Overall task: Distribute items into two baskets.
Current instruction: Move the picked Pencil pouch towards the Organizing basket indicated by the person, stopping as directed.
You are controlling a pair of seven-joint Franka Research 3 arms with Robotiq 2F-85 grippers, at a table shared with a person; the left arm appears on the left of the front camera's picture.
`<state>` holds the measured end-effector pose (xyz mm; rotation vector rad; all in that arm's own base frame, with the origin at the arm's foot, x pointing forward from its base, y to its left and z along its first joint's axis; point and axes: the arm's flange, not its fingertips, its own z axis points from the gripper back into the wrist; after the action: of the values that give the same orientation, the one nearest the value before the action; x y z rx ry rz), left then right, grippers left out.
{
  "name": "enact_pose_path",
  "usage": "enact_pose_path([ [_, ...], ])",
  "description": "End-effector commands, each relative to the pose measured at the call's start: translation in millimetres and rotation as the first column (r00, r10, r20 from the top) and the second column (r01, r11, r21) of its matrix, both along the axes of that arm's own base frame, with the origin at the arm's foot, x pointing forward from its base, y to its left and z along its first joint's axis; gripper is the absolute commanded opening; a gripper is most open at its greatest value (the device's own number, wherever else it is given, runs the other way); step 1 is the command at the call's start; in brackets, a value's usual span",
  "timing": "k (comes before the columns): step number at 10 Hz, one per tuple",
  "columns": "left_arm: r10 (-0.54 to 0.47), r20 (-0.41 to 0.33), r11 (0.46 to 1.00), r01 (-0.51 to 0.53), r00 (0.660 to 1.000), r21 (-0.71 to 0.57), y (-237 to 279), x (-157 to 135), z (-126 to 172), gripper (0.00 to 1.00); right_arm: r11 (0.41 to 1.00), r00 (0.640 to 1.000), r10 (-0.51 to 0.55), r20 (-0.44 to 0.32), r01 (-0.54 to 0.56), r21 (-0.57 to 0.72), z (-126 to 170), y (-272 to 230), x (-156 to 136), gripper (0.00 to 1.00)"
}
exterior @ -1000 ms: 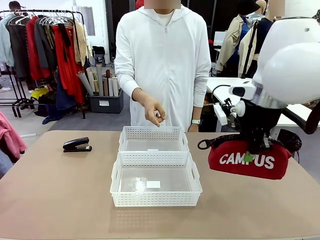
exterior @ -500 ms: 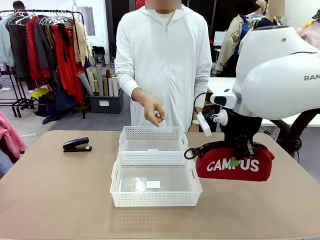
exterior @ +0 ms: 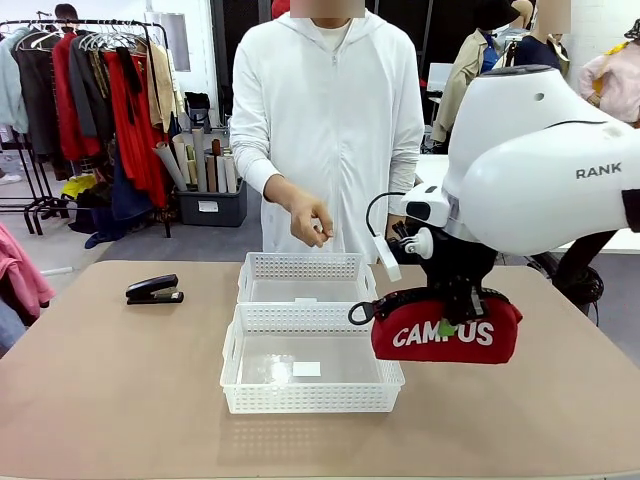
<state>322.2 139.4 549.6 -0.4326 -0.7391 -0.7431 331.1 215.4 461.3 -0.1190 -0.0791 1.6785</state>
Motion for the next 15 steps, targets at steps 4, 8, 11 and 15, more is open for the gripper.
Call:
enact_pose_path([
  [4,-0.010,0.010,1.000,0.010,1.000,-0.008,0,-1,1,1.00,0.999,1.000,0.021,0.017,-0.022,0.024,-2,32,8,0.00],
  [8,-0.010,0.010,1.000,0.010,1.000,-0.008,0,-1,1,1.00,0.996,0.996,-0.083,0.031,0.082,0.036,23,-93,-15,0.00],
  [11,-0.010,0.010,1.000,0.010,1.000,-0.008,0,-1,1,1.00,0.995,0.995,-0.100,0.027,0.100,0.000,34,-141,-32,0.00],
  [15,-0.010,0.010,1.000,0.010,1.000,-0.008,0,-1,1,1.00,0.991,0.991,-0.134,0.026,0.133,0.029,37,-144,-33,0.00],
])
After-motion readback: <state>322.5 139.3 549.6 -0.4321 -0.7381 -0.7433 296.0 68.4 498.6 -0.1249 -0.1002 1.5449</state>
